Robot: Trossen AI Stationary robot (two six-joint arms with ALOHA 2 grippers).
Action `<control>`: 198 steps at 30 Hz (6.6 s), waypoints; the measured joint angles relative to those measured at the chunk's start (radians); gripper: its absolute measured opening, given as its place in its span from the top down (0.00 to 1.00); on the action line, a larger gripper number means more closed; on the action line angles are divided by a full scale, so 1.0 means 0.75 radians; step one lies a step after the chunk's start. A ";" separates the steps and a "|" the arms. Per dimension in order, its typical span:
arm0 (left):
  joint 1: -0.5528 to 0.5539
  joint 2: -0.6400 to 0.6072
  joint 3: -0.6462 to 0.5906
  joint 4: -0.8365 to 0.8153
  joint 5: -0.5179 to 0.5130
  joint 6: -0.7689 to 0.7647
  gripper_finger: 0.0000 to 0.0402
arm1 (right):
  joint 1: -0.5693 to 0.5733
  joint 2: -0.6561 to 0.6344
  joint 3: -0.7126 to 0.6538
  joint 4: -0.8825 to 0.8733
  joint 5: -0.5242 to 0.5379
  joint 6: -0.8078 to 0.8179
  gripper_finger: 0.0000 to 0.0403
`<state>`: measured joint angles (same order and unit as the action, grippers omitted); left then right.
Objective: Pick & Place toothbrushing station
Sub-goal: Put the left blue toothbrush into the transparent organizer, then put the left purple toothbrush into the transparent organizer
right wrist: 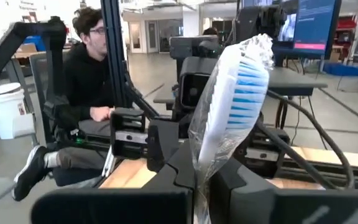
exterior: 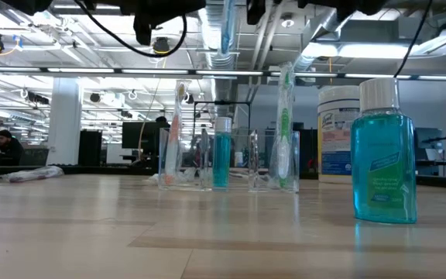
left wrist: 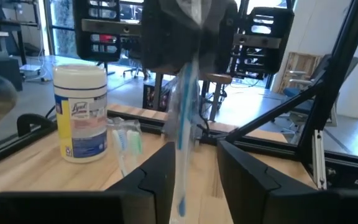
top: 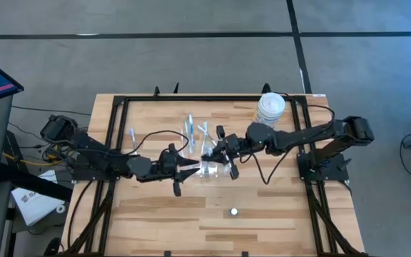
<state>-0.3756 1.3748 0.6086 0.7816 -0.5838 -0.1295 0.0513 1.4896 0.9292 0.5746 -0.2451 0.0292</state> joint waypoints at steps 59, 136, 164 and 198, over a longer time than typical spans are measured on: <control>0.003 0.000 0.001 -0.020 0.006 -0.003 0.72 | 0.053 -0.045 -0.548 0.399 0.398 0.077 0.99; 0.003 0.001 0.001 -0.025 0.004 -0.003 0.72 | 0.069 0.265 -0.548 0.489 0.398 0.127 0.87; 0.003 0.001 0.001 -0.025 0.001 -0.003 0.72 | 0.068 0.163 -0.548 0.419 0.395 0.090 0.58; -0.001 -0.127 0.002 -0.284 -0.053 -0.230 0.73 | 0.042 -0.342 -0.548 0.037 0.394 0.051 0.56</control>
<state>-0.3763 1.2798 0.6102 0.5686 -0.6239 -0.3018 0.0825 1.2328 0.5182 0.6024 0.0502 0.0677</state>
